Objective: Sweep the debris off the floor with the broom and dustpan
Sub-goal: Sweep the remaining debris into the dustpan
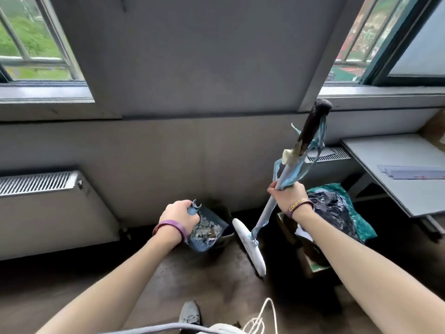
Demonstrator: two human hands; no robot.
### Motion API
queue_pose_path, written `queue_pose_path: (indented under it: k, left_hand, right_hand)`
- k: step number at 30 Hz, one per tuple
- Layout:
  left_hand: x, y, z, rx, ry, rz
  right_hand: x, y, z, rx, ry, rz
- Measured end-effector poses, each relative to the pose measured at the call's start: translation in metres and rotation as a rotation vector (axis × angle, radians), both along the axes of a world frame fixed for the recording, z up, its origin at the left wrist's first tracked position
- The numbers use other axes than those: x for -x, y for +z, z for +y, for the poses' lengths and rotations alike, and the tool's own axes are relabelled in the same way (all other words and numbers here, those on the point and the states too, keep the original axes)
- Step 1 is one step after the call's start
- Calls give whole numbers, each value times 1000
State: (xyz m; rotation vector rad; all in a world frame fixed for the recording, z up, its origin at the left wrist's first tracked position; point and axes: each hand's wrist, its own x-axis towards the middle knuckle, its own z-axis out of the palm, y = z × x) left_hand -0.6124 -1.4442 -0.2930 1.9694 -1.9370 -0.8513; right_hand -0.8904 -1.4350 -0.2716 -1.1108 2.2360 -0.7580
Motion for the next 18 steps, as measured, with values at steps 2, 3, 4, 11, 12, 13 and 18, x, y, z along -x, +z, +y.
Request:
queue_pose_path:
  k: [2, 3, 4, 11, 12, 13, 18]
  left_hand:
    - [3, -4, -20, 0, -94, -50]
    - [4, -5, -29, -1, -139, -69]
    - [4, -6, -37, -5, -178, -88]
    - [6, -47, -61, -126, -595, -370]
    - [8, -54, -59, -135, -665, -416]
    - [11, -58, -57, -135, -719, -445]
    - [31, -66, -51, -136, -970, -573]
  right_hand:
    - [0, 1, -15, -14, -18, 27]
    - [0, 2, -20, -12, -32, 34]
    - [0, 1, -26, -12, -45, 31]
    - [1, -2, -47, -27, -60, -10]
    - [2, -3, -50, -30, -53, -5]
    - [4, -5, -52, -36, -41, 4]
    - [12, -11, -61, -50, -16, -25]
